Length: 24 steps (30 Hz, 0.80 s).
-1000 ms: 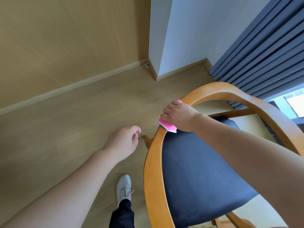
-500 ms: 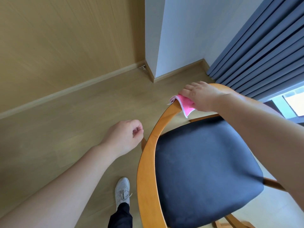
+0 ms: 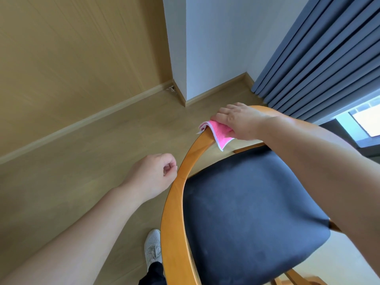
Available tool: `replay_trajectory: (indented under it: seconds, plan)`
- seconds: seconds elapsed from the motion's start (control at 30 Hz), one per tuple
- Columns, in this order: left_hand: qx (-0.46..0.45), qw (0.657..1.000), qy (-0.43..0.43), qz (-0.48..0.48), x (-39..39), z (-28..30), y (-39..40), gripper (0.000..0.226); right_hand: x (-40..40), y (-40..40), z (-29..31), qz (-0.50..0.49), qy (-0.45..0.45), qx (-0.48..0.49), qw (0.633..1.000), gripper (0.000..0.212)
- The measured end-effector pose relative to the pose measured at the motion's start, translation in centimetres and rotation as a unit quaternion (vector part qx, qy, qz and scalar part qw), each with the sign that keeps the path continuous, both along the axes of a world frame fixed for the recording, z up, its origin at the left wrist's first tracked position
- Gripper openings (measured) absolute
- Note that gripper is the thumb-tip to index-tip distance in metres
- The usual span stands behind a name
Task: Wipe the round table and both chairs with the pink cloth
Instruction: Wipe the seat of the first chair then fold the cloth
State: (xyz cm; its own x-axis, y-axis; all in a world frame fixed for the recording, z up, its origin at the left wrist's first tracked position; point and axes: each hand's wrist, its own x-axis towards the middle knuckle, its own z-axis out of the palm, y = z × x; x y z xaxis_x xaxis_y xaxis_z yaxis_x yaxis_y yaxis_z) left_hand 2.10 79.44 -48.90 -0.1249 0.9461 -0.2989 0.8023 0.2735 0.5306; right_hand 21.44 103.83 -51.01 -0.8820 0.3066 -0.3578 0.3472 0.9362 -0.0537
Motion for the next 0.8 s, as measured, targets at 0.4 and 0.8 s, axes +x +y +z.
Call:
replay_trajectory:
  seconds: [0.4, 0.8]
  plan:
    - [0.008, 0.999, 0.008, -0.030, 1.7, -0.3, 3.0, 0.017, 2.1, 1.7, -0.6, -0.035, 0.052, -0.034, 0.997, 0.062]
    - [0.012, 0.997, -0.036, -0.069, 5.0, -1.8, 5.2, 0.019, 5.7, 3.7, -2.1, -0.103, 0.122, -0.058, 0.985, 0.068]
